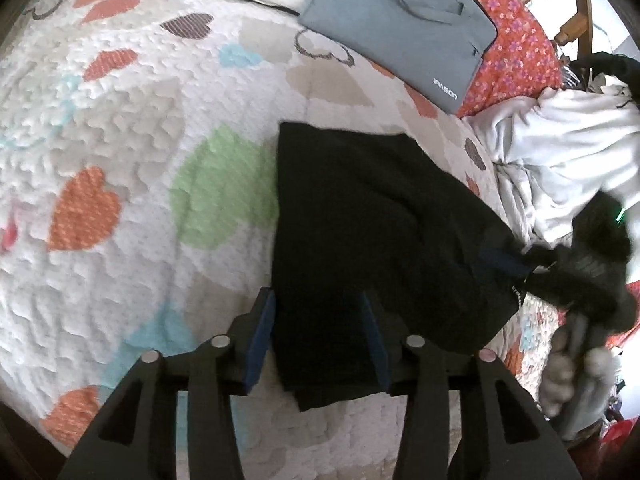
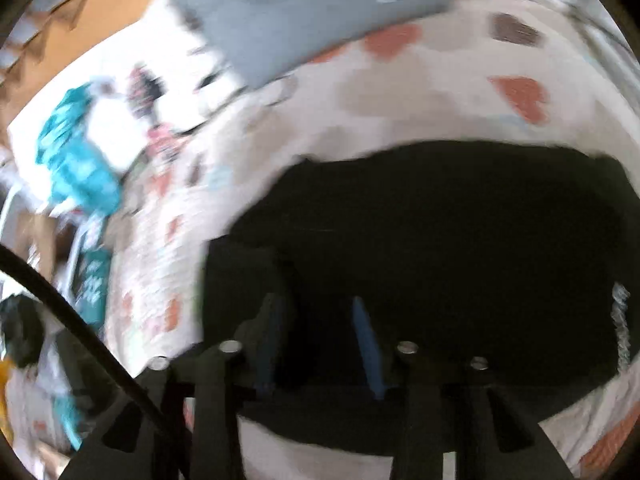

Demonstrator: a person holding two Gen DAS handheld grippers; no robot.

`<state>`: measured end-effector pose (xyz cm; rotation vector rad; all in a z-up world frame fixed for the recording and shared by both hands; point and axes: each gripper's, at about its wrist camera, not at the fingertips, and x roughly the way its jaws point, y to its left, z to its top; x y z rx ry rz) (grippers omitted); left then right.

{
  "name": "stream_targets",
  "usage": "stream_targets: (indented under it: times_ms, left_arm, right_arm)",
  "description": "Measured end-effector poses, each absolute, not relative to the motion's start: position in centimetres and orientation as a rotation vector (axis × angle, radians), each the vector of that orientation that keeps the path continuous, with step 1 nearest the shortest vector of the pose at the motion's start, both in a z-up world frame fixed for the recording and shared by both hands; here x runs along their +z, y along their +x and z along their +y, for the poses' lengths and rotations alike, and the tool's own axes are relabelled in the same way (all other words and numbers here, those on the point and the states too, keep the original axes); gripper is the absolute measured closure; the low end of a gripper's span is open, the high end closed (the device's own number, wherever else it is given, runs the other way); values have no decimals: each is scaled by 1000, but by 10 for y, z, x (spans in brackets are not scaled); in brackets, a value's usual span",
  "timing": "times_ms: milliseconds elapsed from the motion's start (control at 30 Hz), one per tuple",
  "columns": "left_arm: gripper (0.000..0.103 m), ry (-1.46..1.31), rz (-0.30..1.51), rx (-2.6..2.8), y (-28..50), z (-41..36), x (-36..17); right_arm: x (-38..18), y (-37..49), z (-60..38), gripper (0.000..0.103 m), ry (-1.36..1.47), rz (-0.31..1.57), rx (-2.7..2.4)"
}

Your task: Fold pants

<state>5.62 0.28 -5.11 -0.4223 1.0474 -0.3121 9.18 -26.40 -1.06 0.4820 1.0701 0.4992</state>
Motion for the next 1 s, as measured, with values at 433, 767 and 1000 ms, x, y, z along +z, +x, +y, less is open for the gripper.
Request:
stream_targets:
  times_ms: [433, 767, 1000]
  left_arm:
    - [37, -485, 974, -289, 48, -5, -60]
    - [94, -424, 981, -277, 45, 6, -57]
    - [98, -476, 990, -233, 42, 37, -55]
  right_arm:
    - [-30, 195, -72, 35, 102, 1506, 549]
    - [-14, 179, -38, 93, -135, 1422, 471]
    - [1, 175, 12, 101, -84, 1397, 560]
